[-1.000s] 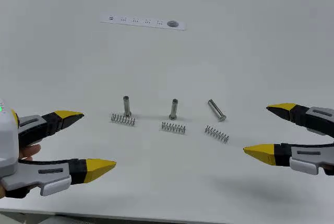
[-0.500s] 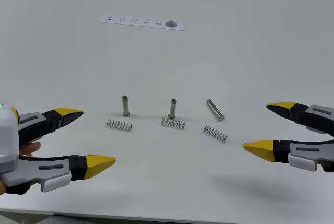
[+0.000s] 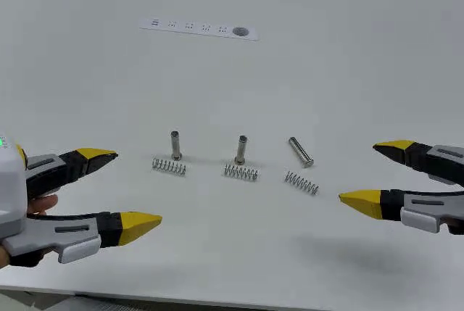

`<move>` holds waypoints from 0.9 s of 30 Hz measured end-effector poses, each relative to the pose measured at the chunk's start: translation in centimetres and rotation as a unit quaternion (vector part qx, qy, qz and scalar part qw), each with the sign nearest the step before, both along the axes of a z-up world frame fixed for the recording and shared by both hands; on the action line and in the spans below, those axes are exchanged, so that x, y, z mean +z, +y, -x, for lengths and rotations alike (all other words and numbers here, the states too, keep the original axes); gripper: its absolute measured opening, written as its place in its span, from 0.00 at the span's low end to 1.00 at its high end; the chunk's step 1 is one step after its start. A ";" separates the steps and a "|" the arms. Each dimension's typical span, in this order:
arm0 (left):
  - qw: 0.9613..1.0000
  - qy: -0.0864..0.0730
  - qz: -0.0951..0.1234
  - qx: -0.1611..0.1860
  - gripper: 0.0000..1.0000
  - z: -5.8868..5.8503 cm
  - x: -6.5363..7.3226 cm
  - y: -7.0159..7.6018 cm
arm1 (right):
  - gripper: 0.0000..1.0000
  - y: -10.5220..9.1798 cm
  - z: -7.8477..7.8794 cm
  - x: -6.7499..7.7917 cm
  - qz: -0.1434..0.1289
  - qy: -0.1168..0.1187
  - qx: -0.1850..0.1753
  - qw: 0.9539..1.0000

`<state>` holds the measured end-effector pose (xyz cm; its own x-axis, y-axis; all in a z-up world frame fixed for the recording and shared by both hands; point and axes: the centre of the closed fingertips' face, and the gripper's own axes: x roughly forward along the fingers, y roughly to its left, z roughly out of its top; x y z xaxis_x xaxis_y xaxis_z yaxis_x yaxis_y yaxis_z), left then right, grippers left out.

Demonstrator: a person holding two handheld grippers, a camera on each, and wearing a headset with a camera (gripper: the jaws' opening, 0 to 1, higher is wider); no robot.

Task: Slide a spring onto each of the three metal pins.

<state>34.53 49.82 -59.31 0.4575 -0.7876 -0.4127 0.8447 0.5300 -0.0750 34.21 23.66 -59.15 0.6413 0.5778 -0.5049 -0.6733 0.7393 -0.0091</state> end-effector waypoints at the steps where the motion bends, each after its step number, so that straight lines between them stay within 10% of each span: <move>1: 1.000 0.000 0.000 0.000 0.71 0.0 0.0 0.0 | 0.65 0.0 -0.1 0.0 0.001 0.000 -0.001 1.000; 27: 1.000 -0.005 0.003 -0.010 0.70 1.1 0.6 -1.4 | 0.44 1.3 -7.0 -0.3 0.056 0.032 -0.028 0.998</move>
